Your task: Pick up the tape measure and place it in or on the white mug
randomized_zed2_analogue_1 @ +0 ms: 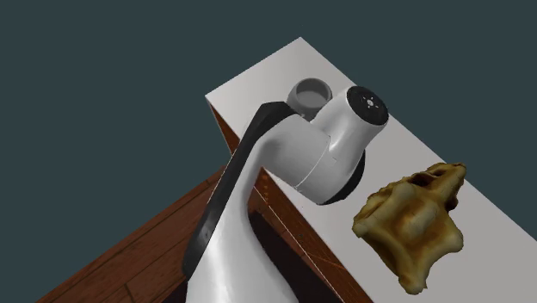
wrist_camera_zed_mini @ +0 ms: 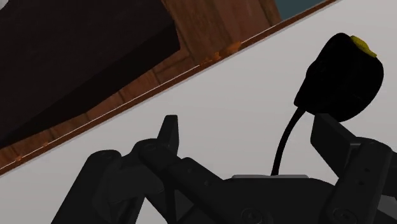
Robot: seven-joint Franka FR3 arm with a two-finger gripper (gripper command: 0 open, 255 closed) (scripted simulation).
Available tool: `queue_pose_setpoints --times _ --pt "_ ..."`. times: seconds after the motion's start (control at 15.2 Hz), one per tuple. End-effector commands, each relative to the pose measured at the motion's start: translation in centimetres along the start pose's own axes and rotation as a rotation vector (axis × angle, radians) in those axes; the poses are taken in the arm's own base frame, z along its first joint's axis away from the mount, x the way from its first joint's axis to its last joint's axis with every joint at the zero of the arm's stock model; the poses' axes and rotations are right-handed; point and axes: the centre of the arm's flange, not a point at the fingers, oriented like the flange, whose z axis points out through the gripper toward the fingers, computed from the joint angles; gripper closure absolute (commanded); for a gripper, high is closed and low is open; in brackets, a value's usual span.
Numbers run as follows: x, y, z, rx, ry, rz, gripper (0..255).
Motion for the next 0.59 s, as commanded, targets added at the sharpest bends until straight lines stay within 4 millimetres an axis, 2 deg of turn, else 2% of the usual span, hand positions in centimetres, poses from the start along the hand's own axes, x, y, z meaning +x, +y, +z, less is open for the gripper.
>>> queue_pose_setpoints --times 0.0,0.33,0.53 --pt "0.9 -2.0 1.0 0.007 -0.004 0.047 0" --pt "3.0 -7.5 3.6 0.020 -0.013 0.156 0" --pt "3.1 -7.8 4.8 0.020 -0.013 0.161 0"
